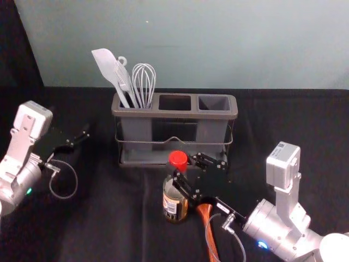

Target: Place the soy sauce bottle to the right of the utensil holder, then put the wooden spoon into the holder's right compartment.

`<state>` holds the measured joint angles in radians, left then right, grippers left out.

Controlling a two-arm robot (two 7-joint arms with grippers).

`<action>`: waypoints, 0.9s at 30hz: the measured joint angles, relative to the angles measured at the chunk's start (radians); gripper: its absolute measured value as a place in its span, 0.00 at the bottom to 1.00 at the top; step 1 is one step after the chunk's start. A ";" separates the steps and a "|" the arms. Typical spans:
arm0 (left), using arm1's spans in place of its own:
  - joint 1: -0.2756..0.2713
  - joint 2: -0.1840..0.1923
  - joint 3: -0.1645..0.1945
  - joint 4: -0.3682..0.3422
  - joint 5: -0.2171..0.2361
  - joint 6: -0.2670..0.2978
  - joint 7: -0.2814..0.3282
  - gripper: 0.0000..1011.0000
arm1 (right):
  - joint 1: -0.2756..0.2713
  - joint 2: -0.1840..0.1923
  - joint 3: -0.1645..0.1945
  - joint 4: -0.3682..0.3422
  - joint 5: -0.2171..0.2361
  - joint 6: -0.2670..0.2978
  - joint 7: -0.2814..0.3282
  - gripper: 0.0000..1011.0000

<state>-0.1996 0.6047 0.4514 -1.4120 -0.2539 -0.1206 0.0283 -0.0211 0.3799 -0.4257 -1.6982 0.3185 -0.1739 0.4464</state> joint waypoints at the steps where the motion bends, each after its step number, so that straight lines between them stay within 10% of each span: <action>1: 0.000 0.000 0.000 0.000 0.000 0.000 0.000 0.99 | -0.002 0.000 0.002 -0.003 0.000 -0.001 0.001 0.39; 27: 0.000 0.000 0.000 0.000 0.000 0.000 0.000 0.99 | -0.119 0.063 0.142 -0.103 0.073 -0.086 0.004 0.39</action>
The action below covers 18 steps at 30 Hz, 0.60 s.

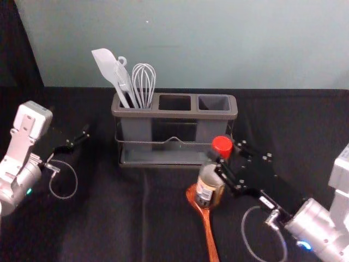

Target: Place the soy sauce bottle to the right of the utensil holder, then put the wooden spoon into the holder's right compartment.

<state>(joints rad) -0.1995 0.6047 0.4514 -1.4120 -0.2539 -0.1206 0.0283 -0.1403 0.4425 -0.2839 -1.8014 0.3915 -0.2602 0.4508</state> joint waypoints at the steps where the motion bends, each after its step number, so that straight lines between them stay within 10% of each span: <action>1: 0.000 0.000 0.000 0.000 0.000 0.000 0.000 0.99 | -0.005 0.009 0.015 0.005 0.007 -0.001 0.002 0.39; 18: 0.000 0.000 0.000 0.000 0.000 0.000 0.000 0.99 | -0.014 0.089 0.157 0.115 0.077 -0.032 0.056 0.39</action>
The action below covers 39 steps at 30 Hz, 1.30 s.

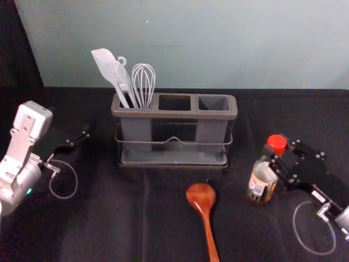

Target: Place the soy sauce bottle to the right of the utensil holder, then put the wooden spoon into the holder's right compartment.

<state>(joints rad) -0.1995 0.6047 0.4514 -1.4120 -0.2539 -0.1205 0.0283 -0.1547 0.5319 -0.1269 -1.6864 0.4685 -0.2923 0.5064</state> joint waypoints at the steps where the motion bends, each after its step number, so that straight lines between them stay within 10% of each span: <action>1: 0.000 0.000 0.000 0.000 0.000 0.000 0.000 0.99 | 0.003 -0.004 0.007 0.009 -0.008 -0.015 -0.002 0.39; 20: 0.000 0.000 0.000 0.000 0.000 0.000 0.000 0.99 | 0.109 -0.107 0.009 0.154 -0.047 -0.149 0.020 0.39; 39: 0.000 0.000 0.000 0.000 0.000 0.000 0.000 0.99 | 0.267 -0.162 -0.033 0.327 -0.045 -0.141 0.058 0.39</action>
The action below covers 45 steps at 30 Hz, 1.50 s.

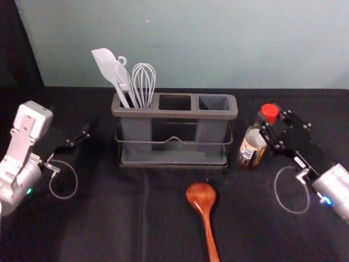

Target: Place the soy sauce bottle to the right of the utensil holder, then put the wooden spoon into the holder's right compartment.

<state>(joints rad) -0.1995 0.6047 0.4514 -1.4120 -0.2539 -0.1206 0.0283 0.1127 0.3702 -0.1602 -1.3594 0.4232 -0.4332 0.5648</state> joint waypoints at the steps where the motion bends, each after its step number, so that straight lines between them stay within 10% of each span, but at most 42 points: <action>1: 0.000 0.000 0.000 0.000 0.000 0.000 0.000 0.99 | 0.013 -0.002 -0.007 0.009 -0.007 0.007 0.000 0.39; 33: 0.000 0.000 0.000 0.000 0.000 0.000 0.000 0.99 | 0.087 -0.026 -0.034 0.097 -0.018 0.014 -0.010 0.39; 45: 0.000 0.000 0.000 0.000 0.000 0.000 0.000 0.99 | 0.068 -0.027 -0.021 0.063 -0.012 0.008 -0.021 0.75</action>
<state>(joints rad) -0.1995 0.6047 0.4514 -1.4120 -0.2539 -0.1206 0.0283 0.1811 0.3435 -0.1809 -1.2966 0.4109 -0.4251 0.5434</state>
